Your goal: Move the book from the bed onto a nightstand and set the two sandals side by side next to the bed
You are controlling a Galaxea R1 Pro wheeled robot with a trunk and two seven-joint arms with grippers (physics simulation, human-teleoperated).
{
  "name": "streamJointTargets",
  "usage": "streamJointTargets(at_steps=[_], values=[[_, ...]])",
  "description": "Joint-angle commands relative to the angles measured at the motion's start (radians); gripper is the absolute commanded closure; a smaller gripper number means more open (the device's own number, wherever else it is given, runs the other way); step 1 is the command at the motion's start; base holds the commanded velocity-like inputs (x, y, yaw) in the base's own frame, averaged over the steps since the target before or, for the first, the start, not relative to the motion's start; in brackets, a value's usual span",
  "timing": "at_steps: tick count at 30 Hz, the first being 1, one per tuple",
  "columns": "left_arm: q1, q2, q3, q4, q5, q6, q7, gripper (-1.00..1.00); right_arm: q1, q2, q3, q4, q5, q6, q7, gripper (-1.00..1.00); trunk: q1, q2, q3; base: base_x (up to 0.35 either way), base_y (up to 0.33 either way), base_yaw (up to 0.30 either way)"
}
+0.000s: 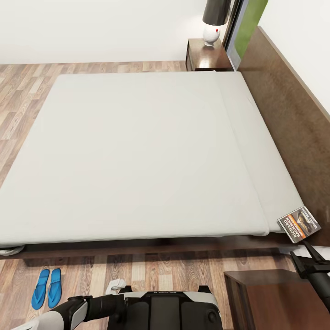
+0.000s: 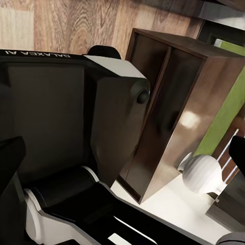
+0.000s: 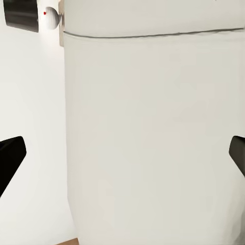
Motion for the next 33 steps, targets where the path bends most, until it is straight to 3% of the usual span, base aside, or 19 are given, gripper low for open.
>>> streamJointTargets(at_steps=[1, 14, 33], values=[[0.0, 0.0, 0.009, -0.001, -0.008, 0.009, -0.004, -1.0, 0.0, -0.001, 0.003, 0.001, -0.008, 0.009, 0.002, -1.0, 0.0, -0.001, -0.001, 0.0, 0.0, 0.0], [0.0, 0.0, 0.009, -0.001, -0.008, 0.009, -0.004, -1.0, 0.0, -0.003, 0.0, 0.001, -0.008, 0.009, 0.002, -1.0, 0.0, -0.001, -0.001, 0.0, 0.0, 0.0], [0.0, 0.0, 0.009, -0.001, -0.008, 0.009, -0.004, -1.0, 0.0, -0.004, 0.0, 0.001, -0.008, 0.009, 0.002, -1.0, 0.073, -0.134, -0.061, 0.0, 0.0, 0.0]])
